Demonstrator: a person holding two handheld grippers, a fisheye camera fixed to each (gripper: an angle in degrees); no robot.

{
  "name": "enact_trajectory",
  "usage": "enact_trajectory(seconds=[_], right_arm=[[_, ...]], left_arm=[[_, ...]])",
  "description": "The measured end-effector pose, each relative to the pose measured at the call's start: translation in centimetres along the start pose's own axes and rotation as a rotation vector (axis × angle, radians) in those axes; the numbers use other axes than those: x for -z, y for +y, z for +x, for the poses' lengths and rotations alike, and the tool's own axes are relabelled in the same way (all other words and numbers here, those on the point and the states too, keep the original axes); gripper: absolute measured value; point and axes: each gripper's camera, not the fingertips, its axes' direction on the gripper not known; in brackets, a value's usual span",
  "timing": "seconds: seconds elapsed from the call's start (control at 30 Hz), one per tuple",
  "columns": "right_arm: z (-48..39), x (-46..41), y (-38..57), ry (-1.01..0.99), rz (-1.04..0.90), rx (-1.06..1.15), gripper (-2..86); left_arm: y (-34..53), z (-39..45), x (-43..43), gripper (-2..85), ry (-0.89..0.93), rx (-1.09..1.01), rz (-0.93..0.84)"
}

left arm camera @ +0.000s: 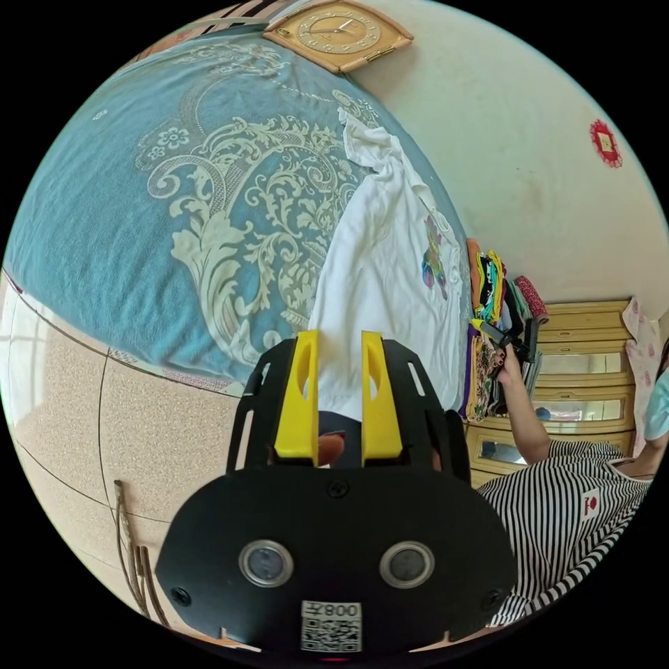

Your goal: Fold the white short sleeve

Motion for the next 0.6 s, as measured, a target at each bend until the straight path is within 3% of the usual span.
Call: enact_trajectory(seconds=[0.17,0.43,0.6], right_arm=[[0.4,-0.5,1.4,-0.086,-0.063,0.019,5.4],[5.2,-0.5,11.9,-0.25,-0.079,-0.25,5.4],[6.2,-3.2,13.7,-0.247,-0.159,-0.304,5.8]], left_arm=[[0.7,-2.1,0.4,9.1,0.005,0.021,0.01],[3.1,-6.2,0.9,9.6,-0.018,0.097,-0.014],[2.8,-8.6,0.2,9.0,-0.001,0.124,-0.046]])
